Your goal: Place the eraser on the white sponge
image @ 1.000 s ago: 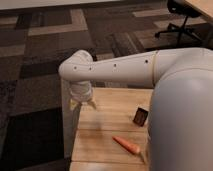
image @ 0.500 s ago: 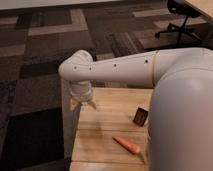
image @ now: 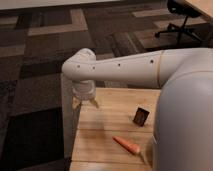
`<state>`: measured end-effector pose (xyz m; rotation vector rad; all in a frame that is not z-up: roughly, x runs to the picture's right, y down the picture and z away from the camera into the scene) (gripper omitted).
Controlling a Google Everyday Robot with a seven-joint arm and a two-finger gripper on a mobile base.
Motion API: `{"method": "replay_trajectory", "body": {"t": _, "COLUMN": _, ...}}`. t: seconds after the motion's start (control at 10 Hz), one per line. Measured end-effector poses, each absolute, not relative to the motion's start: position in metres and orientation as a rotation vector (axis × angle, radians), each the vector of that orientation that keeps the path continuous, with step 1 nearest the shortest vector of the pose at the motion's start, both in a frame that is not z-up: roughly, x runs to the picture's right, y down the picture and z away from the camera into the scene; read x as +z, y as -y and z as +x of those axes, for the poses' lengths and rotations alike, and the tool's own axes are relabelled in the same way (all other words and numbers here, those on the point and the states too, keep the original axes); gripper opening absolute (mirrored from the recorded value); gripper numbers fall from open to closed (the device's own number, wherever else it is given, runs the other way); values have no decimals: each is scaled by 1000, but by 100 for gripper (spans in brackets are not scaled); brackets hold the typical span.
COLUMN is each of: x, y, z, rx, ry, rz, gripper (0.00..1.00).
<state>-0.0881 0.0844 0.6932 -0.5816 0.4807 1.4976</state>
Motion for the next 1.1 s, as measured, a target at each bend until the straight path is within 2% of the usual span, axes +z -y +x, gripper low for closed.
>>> {"method": "replay_trajectory", "body": {"t": 0.3, "x": 683, "y": -80, "z": -58, "rx": 1460, "ry": -436, "rz": -594, "gripper": 65}}
{"method": "replay_trajectory", "body": {"t": 0.7, "x": 676, "y": -112, "z": 25, "rx": 1496, "ry": -539, "rz": -589, "gripper": 65}}
{"method": "replay_trajectory", "body": {"t": 1.1, "x": 673, "y": -99, "z": 70, "rx": 1603, "ry": -578, "rz": -511, "gripper": 65}}
